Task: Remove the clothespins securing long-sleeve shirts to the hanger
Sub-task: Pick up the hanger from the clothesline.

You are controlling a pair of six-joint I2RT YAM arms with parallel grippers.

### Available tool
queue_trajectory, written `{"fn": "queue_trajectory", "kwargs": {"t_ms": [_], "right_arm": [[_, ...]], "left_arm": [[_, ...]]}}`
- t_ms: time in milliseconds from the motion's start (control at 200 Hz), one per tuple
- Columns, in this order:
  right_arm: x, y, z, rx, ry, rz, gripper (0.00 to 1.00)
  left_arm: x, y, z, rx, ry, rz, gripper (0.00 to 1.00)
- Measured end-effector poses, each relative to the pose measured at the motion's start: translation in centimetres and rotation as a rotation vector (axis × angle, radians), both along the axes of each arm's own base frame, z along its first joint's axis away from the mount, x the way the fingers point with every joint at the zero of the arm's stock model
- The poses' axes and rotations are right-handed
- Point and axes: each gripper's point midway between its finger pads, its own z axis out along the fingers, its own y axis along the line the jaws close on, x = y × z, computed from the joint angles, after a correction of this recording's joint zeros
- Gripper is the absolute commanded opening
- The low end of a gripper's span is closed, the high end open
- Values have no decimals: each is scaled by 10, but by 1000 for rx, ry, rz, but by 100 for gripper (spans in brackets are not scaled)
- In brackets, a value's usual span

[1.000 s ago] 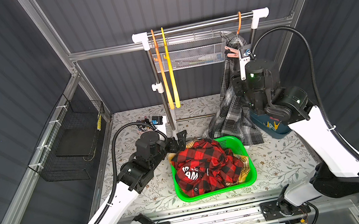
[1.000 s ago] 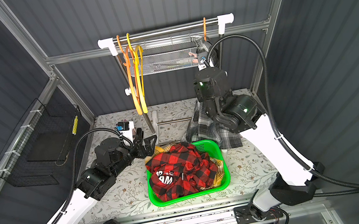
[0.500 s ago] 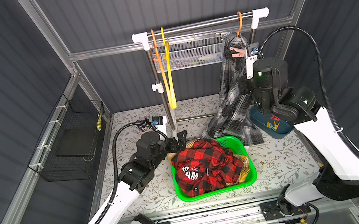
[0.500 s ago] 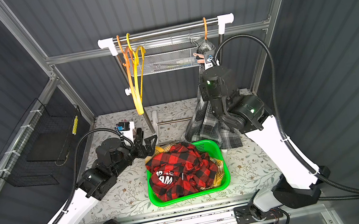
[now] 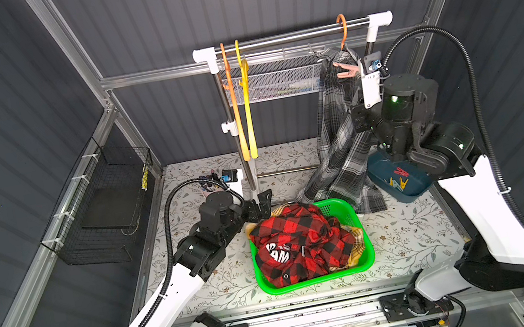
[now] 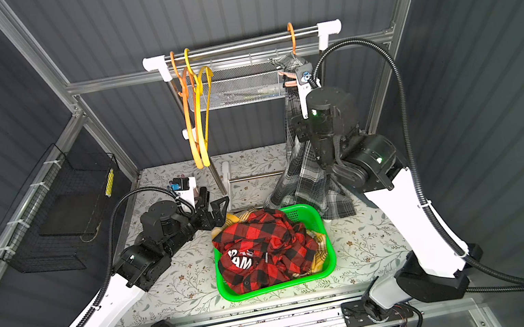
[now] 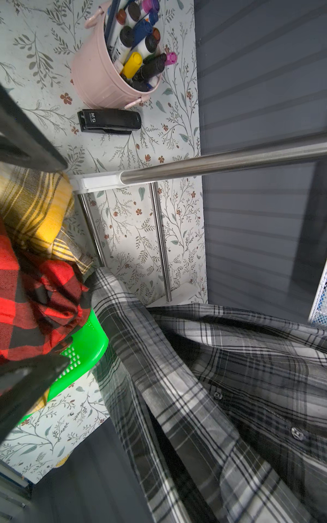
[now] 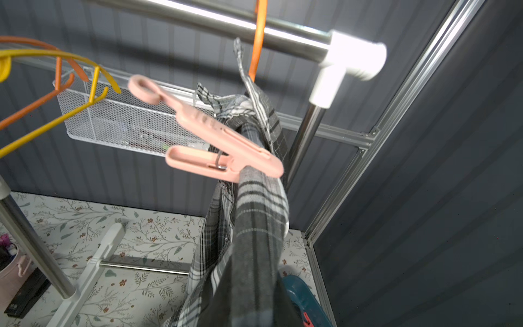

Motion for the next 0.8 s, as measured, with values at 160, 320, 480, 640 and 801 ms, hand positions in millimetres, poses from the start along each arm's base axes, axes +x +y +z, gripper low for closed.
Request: {"fn": "queue_trajectory", "kwargs": {"t_ms": [160,320,480,640,801], "right_arm": [[-7,-5,28,14,-63,6,0],[-12,-4,38,12,-87,19,0],[-19,6,30,-12,-74,59,0],[-32,11,14,-40,-59,102,0],[-45,11,-5,-44,-61,156,0]], "left_arm": [[2,-2,-3,3,7,-3,100],[2,-3,-3,-3,10,-4,100],[3,-2,-6,1,15,1,100],[6,-3,-12,8,24,3,100],[12,-3,-24,17,39,12,100]]}}
